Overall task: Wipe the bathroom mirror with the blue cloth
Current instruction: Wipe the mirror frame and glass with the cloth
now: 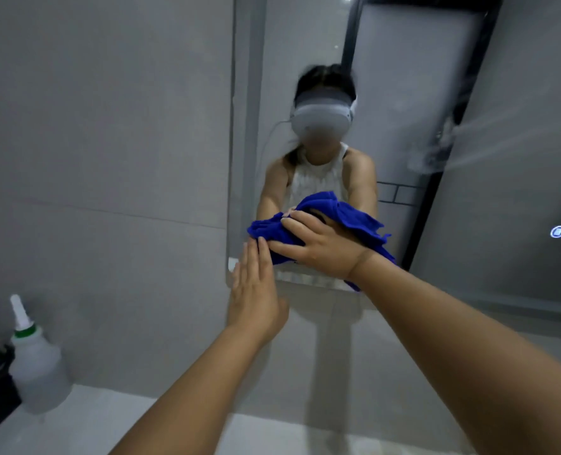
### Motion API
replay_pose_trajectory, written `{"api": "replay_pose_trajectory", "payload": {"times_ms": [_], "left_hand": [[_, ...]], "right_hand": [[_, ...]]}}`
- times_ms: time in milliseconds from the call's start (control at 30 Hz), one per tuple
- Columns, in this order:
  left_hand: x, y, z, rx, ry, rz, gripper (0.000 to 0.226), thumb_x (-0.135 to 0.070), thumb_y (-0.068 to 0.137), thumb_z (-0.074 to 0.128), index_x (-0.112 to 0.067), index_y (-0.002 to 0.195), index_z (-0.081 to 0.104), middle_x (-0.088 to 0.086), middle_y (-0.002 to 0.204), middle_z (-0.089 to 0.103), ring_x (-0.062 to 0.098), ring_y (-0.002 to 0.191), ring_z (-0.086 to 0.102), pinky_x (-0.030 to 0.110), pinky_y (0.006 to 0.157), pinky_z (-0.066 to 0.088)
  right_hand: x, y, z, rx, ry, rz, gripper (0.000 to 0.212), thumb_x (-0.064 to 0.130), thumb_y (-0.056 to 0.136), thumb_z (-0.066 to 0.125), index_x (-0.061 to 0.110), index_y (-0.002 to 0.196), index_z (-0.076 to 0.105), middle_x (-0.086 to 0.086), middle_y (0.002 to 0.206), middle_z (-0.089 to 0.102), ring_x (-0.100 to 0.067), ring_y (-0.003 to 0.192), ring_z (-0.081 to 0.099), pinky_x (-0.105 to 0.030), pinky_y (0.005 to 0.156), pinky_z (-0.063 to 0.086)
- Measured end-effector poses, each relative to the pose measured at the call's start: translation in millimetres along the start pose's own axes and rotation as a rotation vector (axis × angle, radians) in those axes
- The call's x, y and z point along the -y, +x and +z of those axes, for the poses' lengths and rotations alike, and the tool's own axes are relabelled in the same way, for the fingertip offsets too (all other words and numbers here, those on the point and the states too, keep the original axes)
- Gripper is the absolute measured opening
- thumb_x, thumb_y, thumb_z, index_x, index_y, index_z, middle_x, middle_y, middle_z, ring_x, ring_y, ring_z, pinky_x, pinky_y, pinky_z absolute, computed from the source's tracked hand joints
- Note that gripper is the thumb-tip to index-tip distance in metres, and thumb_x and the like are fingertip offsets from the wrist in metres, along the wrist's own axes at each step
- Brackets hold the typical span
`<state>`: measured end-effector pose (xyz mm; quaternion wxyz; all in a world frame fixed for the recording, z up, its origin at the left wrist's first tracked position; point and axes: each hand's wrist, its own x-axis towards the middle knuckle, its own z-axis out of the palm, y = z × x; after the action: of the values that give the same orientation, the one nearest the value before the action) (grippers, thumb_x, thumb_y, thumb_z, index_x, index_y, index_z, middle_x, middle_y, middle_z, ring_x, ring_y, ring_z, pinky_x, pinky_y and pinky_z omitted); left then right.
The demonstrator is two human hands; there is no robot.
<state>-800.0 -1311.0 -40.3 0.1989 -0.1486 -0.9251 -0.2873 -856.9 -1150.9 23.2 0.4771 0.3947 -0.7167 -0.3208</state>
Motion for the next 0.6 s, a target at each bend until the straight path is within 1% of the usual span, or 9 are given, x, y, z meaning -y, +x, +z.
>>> {"api": "replay_pose_trajectory", "payload": {"times_ms": [67,133,200,233,300,367,400,533,600], "left_hand": [[-23.1,14.5,-12.3,-0.046,-0.013,0.019,0.095,-0.015,0.086,0.052,-0.01,0.142,-0.025,0.007,0.155,-0.023,0.018,0.143,-0.019,0.031,0.114,-0.01],[-43.0,29.1,-25.6,-0.099,-0.019,0.038,0.095,-0.014,0.086,0.052,-0.01,0.142,-0.024,0.007,0.154,-0.023,0.018,0.142,-0.019,0.032,0.115,-0.01],[-60.7,44.6,-41.4,-0.152,-0.011,0.075,0.094,-0.012,0.086,0.051,-0.01,0.142,-0.024,0.007,0.155,-0.022,0.018,0.142,-0.019,0.032,0.114,-0.011],[-69.4,52.8,-50.4,-0.175,-0.011,0.1,0.094,-0.012,0.086,0.051,-0.01,0.142,-0.024,0.007,0.155,-0.022,0.018,0.143,-0.019,0.031,0.114,-0.011],[-87.6,69.3,-70.7,-0.221,-0.012,0.159,0.092,-0.015,0.087,0.051,-0.009,0.143,-0.021,0.007,0.156,-0.019,0.018,0.143,-0.016,0.032,0.116,-0.008],[-106.9,84.5,-91.1,-0.27,-0.007,0.195,0.09,-0.017,0.087,0.051,-0.008,0.145,-0.017,0.008,0.157,-0.015,0.019,0.144,-0.012,0.034,0.118,-0.003],[-116.7,92.0,-100.9,-0.296,0.001,0.203,0.09,-0.017,0.086,0.051,-0.007,0.145,-0.015,0.009,0.157,-0.013,0.02,0.144,-0.01,0.034,0.118,-0.001],[-158.8,123.4,-140.7,-0.397,0.028,0.221,0.091,-0.016,0.085,0.054,-0.011,0.146,-0.014,0.006,0.157,-0.011,0.02,0.145,-0.005,0.036,0.118,0.005],[-181.1,138.4,-161.6,-0.424,0.035,0.227,0.093,-0.017,0.085,0.055,-0.013,0.146,-0.016,0.004,0.157,-0.014,0.019,0.145,-0.007,0.036,0.118,0.005]], "right_hand": [[-29.6,2.5,-9.3,-0.053,0.005,0.016,0.039,0.023,0.086,0.06,0.023,0.124,0.053,-0.014,0.117,0.056,-0.032,0.112,0.048,-0.044,0.095,0.04],[-56.9,7.4,-21.0,-0.101,0.011,0.015,0.043,0.023,0.084,0.063,0.021,0.124,0.048,-0.014,0.116,0.05,-0.032,0.11,0.045,-0.045,0.094,0.042],[-87.2,13.9,-35.1,-0.127,-0.009,0.003,0.05,0.022,0.079,0.07,0.021,0.124,0.048,-0.014,0.112,0.057,-0.032,0.106,0.048,-0.045,0.092,0.042],[-103.4,17.1,-42.0,-0.126,-0.028,-0.001,0.052,0.023,0.079,0.07,0.021,0.125,0.047,-0.014,0.111,0.06,-0.032,0.104,0.051,-0.044,0.091,0.041],[-134.0,24.7,-55.8,-0.122,-0.066,0.008,0.049,0.026,0.084,0.061,0.021,0.129,0.042,-0.014,0.112,0.062,-0.033,0.101,0.056,-0.045,0.09,0.041],[-159.9,32.4,-69.0,-0.127,-0.081,0.061,0.043,0.029,0.088,0.047,0.02,0.13,0.04,-0.014,0.112,0.062,-0.034,0.099,0.059,-0.046,0.085,0.047],[-171.2,35.8,-74.9,-0.133,-0.089,0.098,0.042,0.031,0.088,0.043,0.019,0.129,0.04,-0.013,0.111,0.062,-0.033,0.098,0.06,-0.045,0.083,0.048],[-217.7,52.4,-93.8,-0.162,-0.094,0.25,0.043,0.033,0.088,0.04,0.017,0.127,0.042,-0.011,0.112,0.062,-0.03,0.094,0.059,-0.043,0.083,0.048],[-247.0,61.6,-106.1,-0.192,-0.086,0.311,0.045,0.034,0.087,0.043,0.015,0.128,0.045,-0.012,0.111,0.061,-0.032,0.093,0.058,-0.044,0.082,0.047]]}}
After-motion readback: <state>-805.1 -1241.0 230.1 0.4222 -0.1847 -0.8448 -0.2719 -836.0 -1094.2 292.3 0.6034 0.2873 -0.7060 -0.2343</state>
